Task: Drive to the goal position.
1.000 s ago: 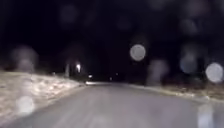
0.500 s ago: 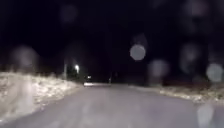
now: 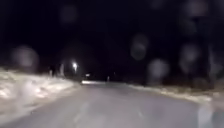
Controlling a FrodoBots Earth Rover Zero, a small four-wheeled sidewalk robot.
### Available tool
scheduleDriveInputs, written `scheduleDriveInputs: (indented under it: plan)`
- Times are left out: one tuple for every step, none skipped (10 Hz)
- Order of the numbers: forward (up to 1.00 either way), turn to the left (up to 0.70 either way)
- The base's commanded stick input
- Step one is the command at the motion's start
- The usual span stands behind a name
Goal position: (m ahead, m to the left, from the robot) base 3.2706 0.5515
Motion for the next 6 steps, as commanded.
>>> scheduleDriveInputs:
  plan:
    - [1.0, 0.01]
    - [1.0, 0.02]
    - [1.0, 0.03]
    - [1.0, 0.04]
    - [1.0, 0.05]
    - [1.0, 0.06]
